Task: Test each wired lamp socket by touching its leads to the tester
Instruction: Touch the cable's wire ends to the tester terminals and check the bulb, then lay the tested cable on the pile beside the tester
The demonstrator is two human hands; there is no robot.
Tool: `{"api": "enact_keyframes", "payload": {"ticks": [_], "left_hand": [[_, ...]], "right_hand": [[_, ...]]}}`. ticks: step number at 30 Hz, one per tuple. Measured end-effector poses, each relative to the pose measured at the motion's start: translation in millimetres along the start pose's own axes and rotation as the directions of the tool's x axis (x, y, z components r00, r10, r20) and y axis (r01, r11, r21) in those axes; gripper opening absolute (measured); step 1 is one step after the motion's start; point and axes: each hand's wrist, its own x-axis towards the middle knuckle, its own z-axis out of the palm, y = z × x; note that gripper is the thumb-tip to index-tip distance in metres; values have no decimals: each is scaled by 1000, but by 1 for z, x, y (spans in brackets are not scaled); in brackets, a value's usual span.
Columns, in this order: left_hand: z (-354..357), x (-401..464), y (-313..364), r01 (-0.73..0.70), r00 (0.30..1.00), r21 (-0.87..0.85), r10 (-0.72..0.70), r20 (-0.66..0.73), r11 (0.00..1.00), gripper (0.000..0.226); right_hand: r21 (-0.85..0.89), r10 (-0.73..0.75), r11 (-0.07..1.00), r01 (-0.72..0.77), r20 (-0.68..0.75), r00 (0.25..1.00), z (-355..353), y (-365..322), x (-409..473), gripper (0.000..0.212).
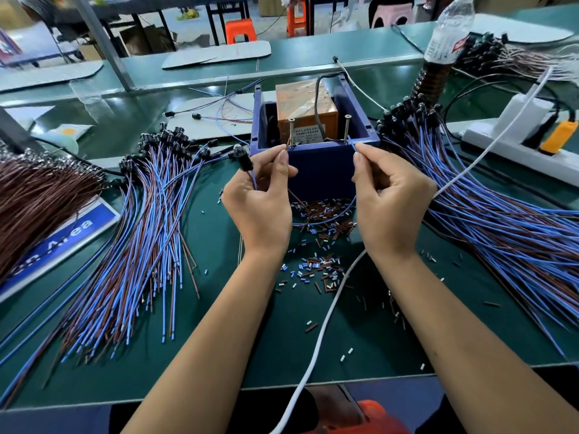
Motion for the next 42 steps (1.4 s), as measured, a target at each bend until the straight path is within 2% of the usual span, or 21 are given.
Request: {"api": "enact_keyframes", "payload": {"ticks": [24,27,30,33,35,38,40,42], "left_hand": [[-3,-1,7,2,1000,42,-2,-6,999,9],[-4,-2,7,2,999,35,-1,-36,999,14],[-5,-2,8,-31,995,1,31,-97,1000,7],[3,-9,18,-38,996,7,38,-85,999,7],[14,-17,29,-15,1000,18,15,-14,1000,8],[47,-28,53,28,970,61,-41,240,998,11],[76,-35,69,169,875,50,-174,452,984,12],[113,-49,82,379,682,81,-337,649,922,17]], "right_hand": [[-12,-39,999,40,32,999,-2,0,0,20],[-2,-9,1000,9,17,1000,-1,0,-1,20],[35,65,997,-64,-12,998,-4,0,-3,18],[62,110,992,-108,-38,993,-11,-1,-4,14],[80,124,990,-120,-54,991,-19,-3,-4,11],[81,132,989,-123,-119,984,-47,-5,3,4],[30,123,992,-120,-191,974,-74,0,11,2],[-42,129,989,-144,-260,957,-107,9,21,4]]}}
